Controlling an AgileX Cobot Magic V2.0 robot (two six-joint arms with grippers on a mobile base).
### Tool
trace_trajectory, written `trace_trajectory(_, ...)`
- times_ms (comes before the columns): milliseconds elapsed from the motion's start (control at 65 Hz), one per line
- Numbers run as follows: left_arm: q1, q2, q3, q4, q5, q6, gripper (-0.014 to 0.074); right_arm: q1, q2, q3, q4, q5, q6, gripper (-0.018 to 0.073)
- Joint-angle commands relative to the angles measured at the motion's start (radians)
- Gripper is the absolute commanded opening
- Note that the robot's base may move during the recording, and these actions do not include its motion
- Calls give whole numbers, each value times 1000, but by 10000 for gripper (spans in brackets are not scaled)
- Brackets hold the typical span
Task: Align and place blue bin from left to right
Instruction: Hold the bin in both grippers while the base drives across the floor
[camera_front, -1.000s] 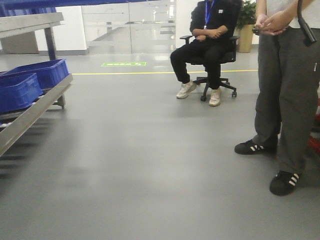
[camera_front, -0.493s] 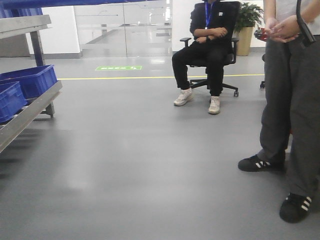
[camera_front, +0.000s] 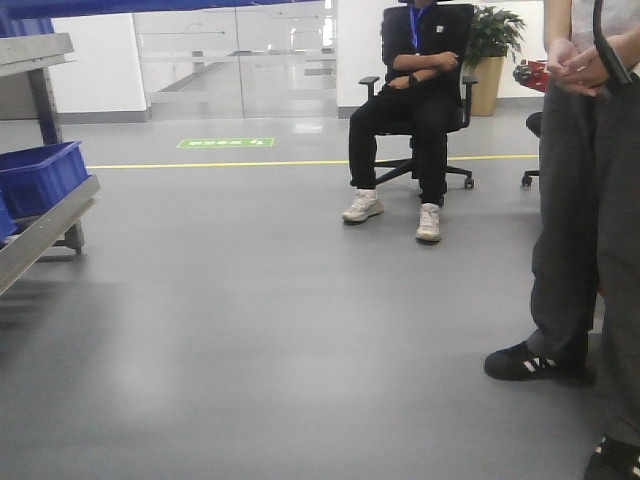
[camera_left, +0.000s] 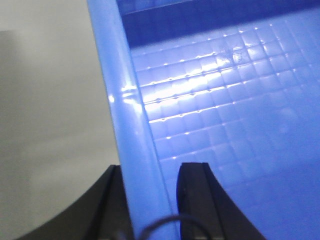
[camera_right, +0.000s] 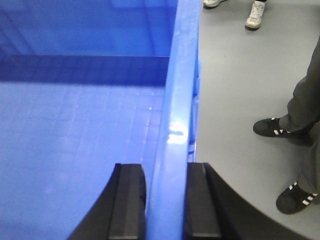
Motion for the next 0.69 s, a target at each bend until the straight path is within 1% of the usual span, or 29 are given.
trace_trajectory(0, -10, -19, -17, -10, -66, 21, -111, -3, -26, -18, -22, -145, -24, -69)
trace_trajectory(677, -10, -19, -17, -10, -68, 21, -111, -3, -26, -18, -22, -145, -24, -69)
